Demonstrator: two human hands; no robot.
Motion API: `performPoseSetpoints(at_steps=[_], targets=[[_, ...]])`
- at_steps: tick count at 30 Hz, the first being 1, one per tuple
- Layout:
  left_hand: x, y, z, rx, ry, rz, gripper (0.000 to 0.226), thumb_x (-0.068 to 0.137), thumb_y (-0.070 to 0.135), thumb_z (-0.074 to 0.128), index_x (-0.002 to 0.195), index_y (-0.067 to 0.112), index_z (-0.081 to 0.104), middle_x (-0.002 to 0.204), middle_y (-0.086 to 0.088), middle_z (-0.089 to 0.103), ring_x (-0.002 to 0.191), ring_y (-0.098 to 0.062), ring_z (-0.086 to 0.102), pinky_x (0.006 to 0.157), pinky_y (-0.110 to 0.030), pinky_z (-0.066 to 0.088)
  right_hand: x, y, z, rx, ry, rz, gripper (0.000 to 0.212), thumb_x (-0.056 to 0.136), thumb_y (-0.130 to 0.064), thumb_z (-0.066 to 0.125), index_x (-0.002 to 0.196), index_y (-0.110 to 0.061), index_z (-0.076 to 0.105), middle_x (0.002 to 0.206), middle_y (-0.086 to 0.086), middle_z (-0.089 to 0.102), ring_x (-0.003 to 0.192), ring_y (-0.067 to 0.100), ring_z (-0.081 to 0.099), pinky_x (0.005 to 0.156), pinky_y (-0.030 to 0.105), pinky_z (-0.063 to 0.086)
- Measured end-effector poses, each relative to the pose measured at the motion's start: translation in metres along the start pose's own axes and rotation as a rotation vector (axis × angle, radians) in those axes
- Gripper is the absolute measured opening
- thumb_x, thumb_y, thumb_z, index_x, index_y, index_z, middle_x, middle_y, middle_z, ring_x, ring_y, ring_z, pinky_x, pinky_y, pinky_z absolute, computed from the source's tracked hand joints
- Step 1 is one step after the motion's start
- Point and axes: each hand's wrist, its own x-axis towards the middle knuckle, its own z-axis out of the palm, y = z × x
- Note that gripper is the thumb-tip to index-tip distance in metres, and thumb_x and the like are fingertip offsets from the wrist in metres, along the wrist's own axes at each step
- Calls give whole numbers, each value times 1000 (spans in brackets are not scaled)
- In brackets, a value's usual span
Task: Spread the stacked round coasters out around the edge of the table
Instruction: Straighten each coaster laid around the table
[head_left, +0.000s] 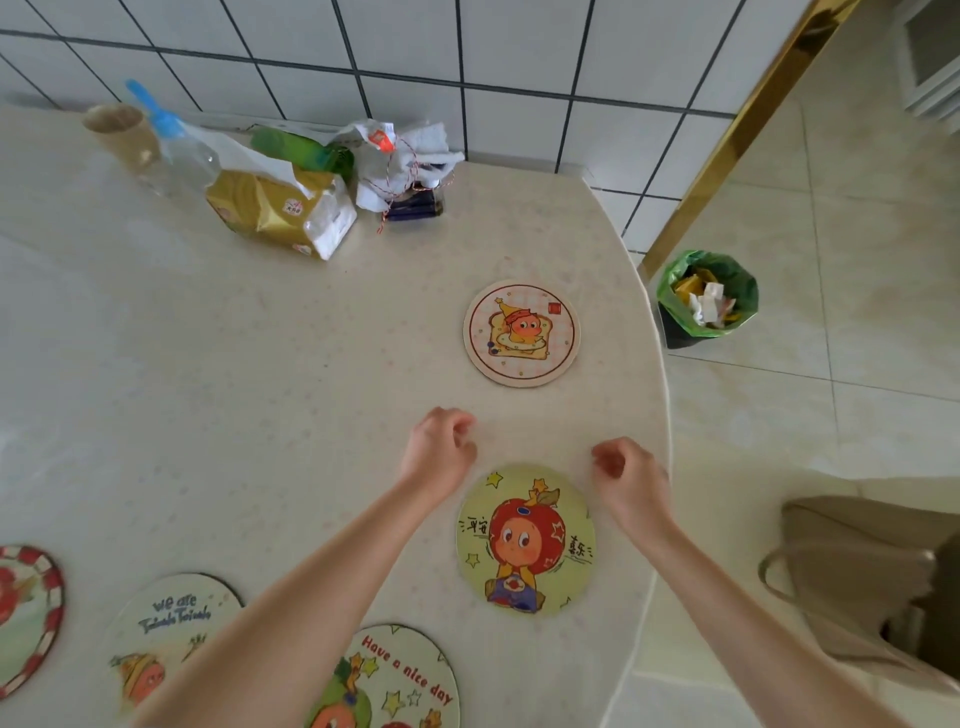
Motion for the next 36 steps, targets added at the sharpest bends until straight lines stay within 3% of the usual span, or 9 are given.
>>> performPoseSetpoints(at_steps=[4, 9, 13, 17, 20, 23, 28, 32, 36], targets=[[-43, -14, 11, -19, -5, -28, 34, 87, 9, 63, 121, 13, 62, 115, 1, 57, 94, -11, 54, 80, -19, 39, -51, 28, 16, 59, 41, 83, 16, 88, -13, 60, 101, -18, 68, 95, -6, 69, 91, 14, 65, 78, 23, 45], [-78, -26, 23, -118, 68, -153, 31, 89, 4, 56, 118, 10, 64, 113, -3, 56, 99, -17, 57, 81, -22, 43, -83, 37, 27, 112, 76, 148, 21, 86, -16, 61, 106, -21, 65, 94, -10, 64, 87, 10, 58, 72, 22, 39], [-90, -21, 31, -279, 90, -310, 35, 86, 3, 52, 118, 15, 62, 110, -1, 60, 96, -17, 59, 70, -23, 46, -85, 31, 27, 218, 67, 238, 19, 83, -16, 63, 101, -22, 64, 84, -15, 61, 87, 13, 58, 68, 24, 40], [-91, -20, 29, -421, 98, -422, 26, 83, 8, 58, 107, 17, 65, 95, 4, 65, 84, -13, 60, 59, -21, 46, -81, 26, 24, 261, 39, 257, 18, 83, -17, 65, 101, -17, 66, 84, -12, 62, 86, 12, 58, 74, 26, 41], [-90, -24, 22, -520, 100, -454, 15, 85, 7, 61, 96, 14, 70, 89, -1, 68, 85, -19, 66, 73, -32, 57, -77, 16, 23, 281, 26, 251, 18, 83, -17, 63, 100, -18, 65, 84, -11, 63, 83, 13, 61, 69, 27, 45], [-90, -27, 20, -560, 102, -433, 14, 88, 7, 61, 86, 19, 69, 88, -6, 70, 89, -26, 67, 84, -41, 58, -72, 5, 25, 302, -17, 240, 14, 85, -18, 60, 99, -19, 62, 88, -7, 63, 79, 11, 60, 61, 26, 46], [-87, -28, 20, -614, 150, -415, 17, 90, 9, 57, 85, 20, 69, 91, -9, 71, 91, -28, 68, 85, -45, 58, -67, -8, 29, 377, -79, 205, 12, 88, -16, 56, 100, -17, 59, 95, 1, 64, 90, 21, 63, 83, 42, 55], [-84, -34, 16, -631, 177, -430, 18, 89, 7, 57, 84, 21, 67, 90, -7, 68, 89, -29, 67, 84, -45, 58, -64, -13, 30, 394, -82, 164, 12, 88, -15, 58, 99, -15, 61, 90, 0, 63, 87, 22, 62, 78, 41, 54], [-78, -44, 11, -605, 208, -447, 20, 88, 4, 57, 81, 20, 66, 92, -9, 69, 83, -25, 66, 83, -45, 58, -55, -11, 32, 319, -47, 154, 16, 87, -11, 60, 101, -10, 65, 85, -2, 62, 82, 17, 59, 71, 28, 45]])
